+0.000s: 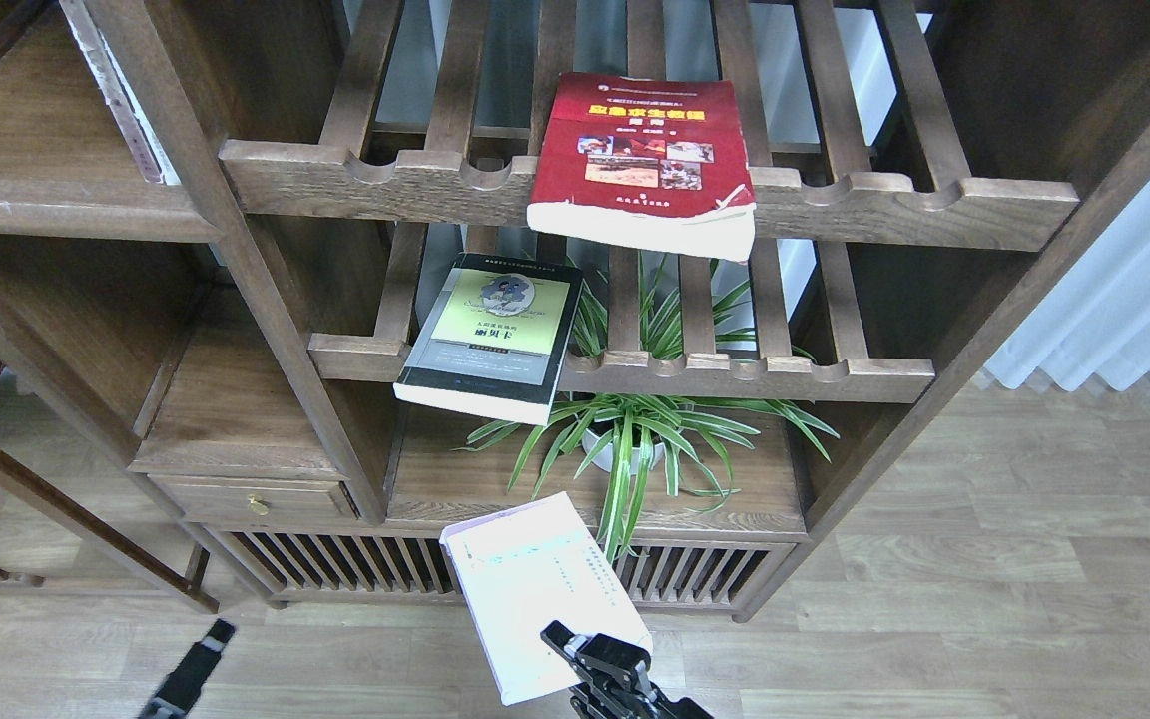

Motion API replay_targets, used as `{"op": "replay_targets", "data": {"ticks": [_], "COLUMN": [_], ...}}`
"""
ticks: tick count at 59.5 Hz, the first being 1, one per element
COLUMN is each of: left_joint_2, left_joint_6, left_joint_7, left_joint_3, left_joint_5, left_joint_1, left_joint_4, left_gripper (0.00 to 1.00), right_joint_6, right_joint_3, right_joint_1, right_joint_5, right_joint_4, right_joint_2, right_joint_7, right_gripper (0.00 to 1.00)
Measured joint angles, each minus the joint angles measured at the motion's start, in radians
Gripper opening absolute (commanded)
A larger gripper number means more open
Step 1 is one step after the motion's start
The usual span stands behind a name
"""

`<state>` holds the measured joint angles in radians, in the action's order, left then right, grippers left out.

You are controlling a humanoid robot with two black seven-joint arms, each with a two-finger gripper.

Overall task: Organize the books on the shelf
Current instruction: 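Pass the white book from the right gripper to the left gripper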

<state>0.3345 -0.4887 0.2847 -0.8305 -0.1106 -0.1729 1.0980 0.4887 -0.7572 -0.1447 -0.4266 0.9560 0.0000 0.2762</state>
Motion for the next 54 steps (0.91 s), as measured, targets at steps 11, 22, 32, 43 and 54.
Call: {"op": "replay_targets", "data": {"ticks": [11, 22, 32, 43, 54], "left_joint_2": [-0.017, -0.041, -0.059, -0.084, -0.126], "left_joint_6": [0.000, 0.000, 0.000, 0.000, 0.000], "left_joint_7": [0.006, 0.006, 0.004, 0.005, 0.005], "left_joint_3": [0.030, 0.112, 0.198, 0.223, 0.228], "left_joint_5": [-0.030, -0.107, -0.147, -0.150, -0.155], "left_joint_1": [0.003, 0.039, 0.073, 0.092, 0.107], "left_joint_4": [0.071, 0.076, 0.066, 0.055, 0.010], "left_gripper": [1.00, 1.00, 1.00, 1.00, 1.00], "right_joint_6": [0.000, 0.000, 0.000, 0.000, 0.000], "right_joint_3": [0.032, 0.072, 0.108, 0.133, 0.149], "right_joint_1": [0.016, 0.020, 0.024, 0.025, 0.025], "right_joint_5": [-0.001, -0.002, -0.002, -0.001, 0.003], "right_joint_4": [-0.015, -0.016, -0.007, -0.001, 0.002], "right_joint_2": [0.000, 0.000, 0.000, 0.000, 0.000], "right_joint_7": [0.007, 0.010, 0.015, 0.017, 0.018], "right_gripper": [0.04, 0.04, 0.04, 0.04, 0.04]}}
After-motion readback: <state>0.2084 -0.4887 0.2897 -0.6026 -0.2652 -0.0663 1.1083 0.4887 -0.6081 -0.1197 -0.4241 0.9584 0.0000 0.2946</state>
